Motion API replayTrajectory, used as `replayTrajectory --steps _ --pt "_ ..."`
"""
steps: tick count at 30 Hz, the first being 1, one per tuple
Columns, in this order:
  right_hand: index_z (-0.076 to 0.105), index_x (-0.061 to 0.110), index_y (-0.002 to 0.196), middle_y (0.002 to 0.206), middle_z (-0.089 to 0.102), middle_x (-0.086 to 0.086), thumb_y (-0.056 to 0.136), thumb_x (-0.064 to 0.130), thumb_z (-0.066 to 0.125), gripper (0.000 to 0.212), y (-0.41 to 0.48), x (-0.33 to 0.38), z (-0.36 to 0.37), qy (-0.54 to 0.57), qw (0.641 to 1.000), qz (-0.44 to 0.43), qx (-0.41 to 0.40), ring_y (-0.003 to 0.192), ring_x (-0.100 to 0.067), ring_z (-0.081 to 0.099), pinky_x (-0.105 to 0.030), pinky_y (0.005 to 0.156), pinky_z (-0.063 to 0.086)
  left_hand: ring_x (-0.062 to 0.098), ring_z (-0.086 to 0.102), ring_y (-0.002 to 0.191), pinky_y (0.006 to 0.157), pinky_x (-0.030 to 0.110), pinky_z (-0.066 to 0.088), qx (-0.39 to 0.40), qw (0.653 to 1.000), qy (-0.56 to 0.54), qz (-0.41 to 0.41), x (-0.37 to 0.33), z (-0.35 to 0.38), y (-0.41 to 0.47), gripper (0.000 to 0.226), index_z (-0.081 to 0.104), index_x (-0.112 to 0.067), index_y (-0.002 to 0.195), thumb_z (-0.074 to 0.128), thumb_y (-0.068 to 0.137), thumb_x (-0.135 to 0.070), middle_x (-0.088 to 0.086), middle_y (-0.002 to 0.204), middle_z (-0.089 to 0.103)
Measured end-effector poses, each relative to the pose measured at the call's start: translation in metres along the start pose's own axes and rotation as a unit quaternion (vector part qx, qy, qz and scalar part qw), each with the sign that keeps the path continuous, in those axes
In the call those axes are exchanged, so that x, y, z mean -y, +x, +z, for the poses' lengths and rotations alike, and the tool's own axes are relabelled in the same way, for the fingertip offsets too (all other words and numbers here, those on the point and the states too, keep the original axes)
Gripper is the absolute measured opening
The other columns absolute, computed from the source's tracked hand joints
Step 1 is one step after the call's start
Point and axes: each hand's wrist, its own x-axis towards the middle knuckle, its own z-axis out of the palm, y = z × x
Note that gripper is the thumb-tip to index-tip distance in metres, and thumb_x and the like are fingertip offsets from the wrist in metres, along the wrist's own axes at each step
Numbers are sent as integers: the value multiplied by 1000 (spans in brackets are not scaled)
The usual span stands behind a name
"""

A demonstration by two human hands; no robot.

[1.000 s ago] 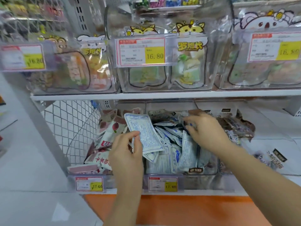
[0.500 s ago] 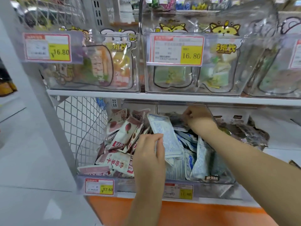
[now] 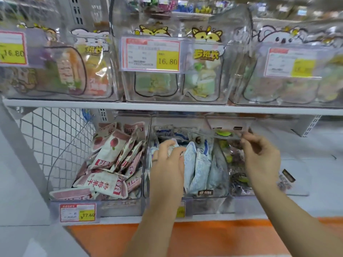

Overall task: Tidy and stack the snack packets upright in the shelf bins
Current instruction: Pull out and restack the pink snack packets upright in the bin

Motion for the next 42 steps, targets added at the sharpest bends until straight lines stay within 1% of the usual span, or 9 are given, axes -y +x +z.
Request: replayTrajectory --steps 5,8,10,14,22,28,32,38,42 --pt "65 10 111 107 67 -4 91 12 59 21 5 -12 -19 -51 999 1 13 87 -9 60 -12 75 42 0 40 95 67 8 36 66 996 -51 -8 -6 4 5 47 47 -29 134 61 90 -21 -7 151 21" --pt "62 13 119 103 68 -9 90 15 60 29 8 -26 -27 -179 974 1 140 60 -14 55 -11 51 36 6 29 130 102 22 30 183 982 -42 12 -5 2 9 61 28 -40 142 59 91 -30 -19 149 25" --pt "63 15 118 118 64 -7 90 13 60 28 10 -31 -33 -219 952 13 213 73 -17 61 -10 57 34 8 14 138 110 31 23 244 969 -38 7 -5 0 10 65 23 -44 142 59 91 -31 -23 149 21" --pt "67 21 110 129 57 4 86 18 65 24 12 -30 -43 -257 941 -44 215 106 -18 55 -26 107 28 12 12 138 108 37 28 268 963 22 -2 -2 4 18 66 23 -42 142 61 89 -31 -21 153 14" --pt "75 27 91 91 71 14 82 28 63 15 -21 5 -24 -203 857 -292 374 91 -7 60 -25 96 36 26 27 134 105 42 30 232 936 266 0 14 20 47 58 40 -37 137 59 84 -52 -4 151 27" --pt "70 30 92 90 68 8 89 28 55 15 -35 -2 -7 -330 781 -317 425 112 -14 46 -47 114 -7 28 31 133 104 43 32 228 920 317 38 12 21 63 57 44 -32 134 57 84 -55 1 147 34" --pt "65 31 103 98 64 6 94 30 45 22 -35 4 -4 -380 752 -316 436 116 -11 38 -47 114 -11 27 36 132 105 41 30 270 919 286 2 12 15 62 59 38 -30 139 55 87 -53 3 150 28" --pt "61 26 78 71 55 18 91 24 50 17 -29 5 -16 -221 864 -326 315 68 -6 50 -37 95 43 18 47 121 100 33 38 277 946 170 -8 14 0 52 45 49 -26 132 58 90 -38 -1 139 43" --pt "62 24 93 67 51 19 94 25 48 14 -10 8 -38 -121 940 -193 253 58 -2 47 -22 55 41 10 56 101 92 25 43 202 977 3 -65 2 -11 46 21 64 -22 111 59 91 -20 -4 114 60"
